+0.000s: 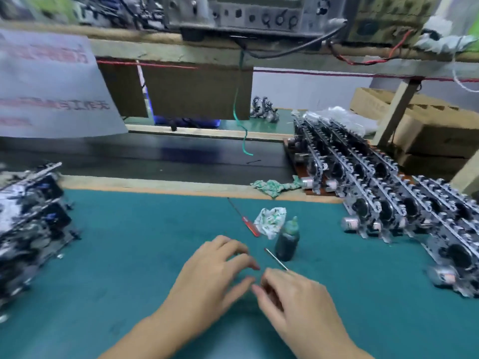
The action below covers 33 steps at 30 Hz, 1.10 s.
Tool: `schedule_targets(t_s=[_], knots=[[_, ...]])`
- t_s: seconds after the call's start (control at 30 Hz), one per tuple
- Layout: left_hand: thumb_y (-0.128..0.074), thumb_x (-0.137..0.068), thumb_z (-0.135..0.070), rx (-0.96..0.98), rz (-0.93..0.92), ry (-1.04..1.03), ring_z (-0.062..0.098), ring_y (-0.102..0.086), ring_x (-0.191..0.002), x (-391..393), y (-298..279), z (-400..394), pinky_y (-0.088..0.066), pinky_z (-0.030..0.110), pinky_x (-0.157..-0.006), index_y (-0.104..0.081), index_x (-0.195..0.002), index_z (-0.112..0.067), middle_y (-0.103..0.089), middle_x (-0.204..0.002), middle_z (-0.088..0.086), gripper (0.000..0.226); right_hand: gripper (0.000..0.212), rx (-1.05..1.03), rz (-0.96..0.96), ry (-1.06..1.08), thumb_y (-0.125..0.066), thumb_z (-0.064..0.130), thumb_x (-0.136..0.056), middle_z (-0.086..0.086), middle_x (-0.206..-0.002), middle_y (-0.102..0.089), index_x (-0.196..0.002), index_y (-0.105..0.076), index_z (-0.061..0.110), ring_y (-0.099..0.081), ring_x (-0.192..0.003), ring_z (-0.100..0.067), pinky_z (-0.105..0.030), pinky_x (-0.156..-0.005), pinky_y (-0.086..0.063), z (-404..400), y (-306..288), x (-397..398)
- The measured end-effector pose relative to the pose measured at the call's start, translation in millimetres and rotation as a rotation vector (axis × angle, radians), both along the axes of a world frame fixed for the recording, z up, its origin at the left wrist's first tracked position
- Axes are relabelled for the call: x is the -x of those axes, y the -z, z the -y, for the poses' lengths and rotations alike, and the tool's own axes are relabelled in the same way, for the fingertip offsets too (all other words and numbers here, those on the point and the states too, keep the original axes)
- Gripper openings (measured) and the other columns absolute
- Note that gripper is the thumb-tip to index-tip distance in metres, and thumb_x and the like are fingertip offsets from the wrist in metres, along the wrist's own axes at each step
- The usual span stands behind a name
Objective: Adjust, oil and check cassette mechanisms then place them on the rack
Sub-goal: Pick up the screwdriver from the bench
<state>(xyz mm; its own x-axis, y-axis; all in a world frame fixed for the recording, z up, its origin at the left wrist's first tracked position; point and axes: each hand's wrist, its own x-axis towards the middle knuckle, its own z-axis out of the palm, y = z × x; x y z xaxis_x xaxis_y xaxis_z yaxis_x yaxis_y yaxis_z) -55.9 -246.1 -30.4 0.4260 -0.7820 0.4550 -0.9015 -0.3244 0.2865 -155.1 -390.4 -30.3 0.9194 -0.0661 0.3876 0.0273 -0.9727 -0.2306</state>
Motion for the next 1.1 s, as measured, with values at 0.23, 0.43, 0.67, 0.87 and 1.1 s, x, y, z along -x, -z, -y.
schedule_targets(t_s=[0.23, 0.43, 0.67, 0.87, 1.1], knots=[[-0.027, -0.099, -0.049, 0.112, 0.029, -0.499, 0.007, -0.049, -0.092, 7.6, 34.9, -173.4, -0.031, 0.010, -0.092, -0.055, -0.111, -0.021, -0.060, -0.100, -0.008, 0.042, 0.023, -0.146, -0.191, -0.533, -0.043, 0.034, -0.094, -0.001, -0.095, -0.060, -0.094, -0.059, 0.017, -0.051, -0.093, -0.019, -0.029, -0.079, -0.037, -151.7, 7.8, -91.5], [-0.043, -0.089, -0.049, 0.080, 0.257, -1.007, 0.034, -0.059, -0.094, 7.7, -0.8, -266.1, -0.044, 0.047, -0.089, -0.067, -0.111, -0.006, -0.066, -0.108, 0.014, 0.054, 0.047, -0.509, -0.130, -0.598, -0.051, 0.015, -0.094, -0.005, -0.134, -0.046, -0.139, -0.039, 0.017, -0.041, -0.122, -0.021, -0.027, -0.103, -0.027, -240.8, 11.7, -143.2], [-0.058, -0.085, -0.053, 0.050, -0.388, -1.178, 0.024, -0.059, -0.054, 5.8, -5.9, -298.0, -0.051, 0.041, -0.068, -0.070, -0.109, -0.016, -0.068, -0.063, 0.009, 0.046, 0.041, -0.548, -0.110, -0.689, -0.067, 0.016, -0.085, -0.003, -0.124, -0.057, -0.125, -0.059, 0.016, -0.053, -0.111, -0.018, -0.024, -0.095, -0.036, -252.5, 8.9, -176.8], [-0.062, -0.076, -0.030, 0.395, -0.568, -0.932, 0.013, -0.057, -0.038, 7.8, -21.0, -287.0, -0.047, 0.018, -0.052, -0.061, -0.076, -0.069, -0.063, -0.049, 0.006, 0.038, 0.035, -0.501, -0.177, -0.785, -0.082, 0.021, -0.071, -0.003, -0.094, -0.061, -0.099, -0.063, 0.010, -0.056, -0.080, -0.011, -0.028, -0.081, -0.047, -215.5, -13.2, -168.1], [-0.070, -0.058, -0.049, 0.204, -0.702, -0.543, 0.012, -0.062, -0.049, -8.5, -24.3, -204.1, -0.044, 0.013, -0.060, -0.068, -0.087, -0.057, -0.067, -0.054, -0.002, 0.030, 0.035, -0.544, -0.122, -0.536, -0.082, 0.015, -0.070, 0.015, -0.086, -0.054, -0.086, -0.053, 0.026, -0.056, -0.085, -0.001, -0.025, -0.083, -0.048, -107.6, -17.6, -112.7]])
